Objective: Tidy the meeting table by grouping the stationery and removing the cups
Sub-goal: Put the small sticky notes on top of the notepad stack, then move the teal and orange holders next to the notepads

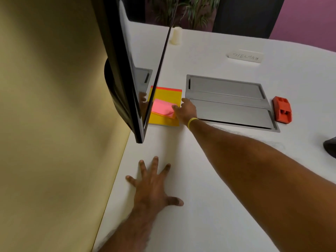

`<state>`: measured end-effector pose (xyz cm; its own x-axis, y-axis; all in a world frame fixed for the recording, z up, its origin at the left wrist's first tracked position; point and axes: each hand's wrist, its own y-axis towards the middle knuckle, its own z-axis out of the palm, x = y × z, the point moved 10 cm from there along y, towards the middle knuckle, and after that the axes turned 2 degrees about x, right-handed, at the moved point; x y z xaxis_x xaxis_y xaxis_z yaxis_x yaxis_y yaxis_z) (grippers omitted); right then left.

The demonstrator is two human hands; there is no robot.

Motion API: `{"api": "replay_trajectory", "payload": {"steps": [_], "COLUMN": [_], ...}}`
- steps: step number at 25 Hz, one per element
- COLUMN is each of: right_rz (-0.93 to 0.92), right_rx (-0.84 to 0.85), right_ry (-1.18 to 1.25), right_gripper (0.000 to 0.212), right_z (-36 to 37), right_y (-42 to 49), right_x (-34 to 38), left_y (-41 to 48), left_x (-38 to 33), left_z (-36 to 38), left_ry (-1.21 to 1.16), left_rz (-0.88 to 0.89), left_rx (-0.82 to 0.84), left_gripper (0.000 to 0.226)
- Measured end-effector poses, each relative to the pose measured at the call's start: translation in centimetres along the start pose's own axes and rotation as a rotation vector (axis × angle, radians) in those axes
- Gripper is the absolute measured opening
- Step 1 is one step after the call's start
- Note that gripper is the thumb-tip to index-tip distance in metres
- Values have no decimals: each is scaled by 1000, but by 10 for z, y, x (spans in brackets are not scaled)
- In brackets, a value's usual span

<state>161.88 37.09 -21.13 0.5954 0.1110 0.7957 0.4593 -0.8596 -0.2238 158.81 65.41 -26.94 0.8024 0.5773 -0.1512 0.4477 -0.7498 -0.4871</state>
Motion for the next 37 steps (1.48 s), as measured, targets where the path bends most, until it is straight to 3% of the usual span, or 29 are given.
{"api": "replay_trajectory", "payload": {"steps": [9, 16, 20, 26, 37], "right_rz": [-176, -211, -202, -126, -112], "right_rx": [10, 16, 11, -13, -101], "right_ry": [-261, -412, -552, -737, -733], "right_gripper": [41, 54, 67, 79, 90], "right_z": [-51, -96, -135, -236, -469], "right_y": [-131, -239, -309, -402, -524], "right_x": [-55, -93, -116, -176, -280], "left_y": [-6, -25, -71, -155, -312], "left_x": [-2, -17, -66, -148, -357], "left_z": [-4, -13, -26, -54, -46], "left_ry": [-2, 42, 174, 153, 129], "left_rz": [-3, 7, 120, 181, 155], "left_rx": [-12, -62, -202, -273, -384], "left_gripper": [127, 119, 102, 115, 125]}}
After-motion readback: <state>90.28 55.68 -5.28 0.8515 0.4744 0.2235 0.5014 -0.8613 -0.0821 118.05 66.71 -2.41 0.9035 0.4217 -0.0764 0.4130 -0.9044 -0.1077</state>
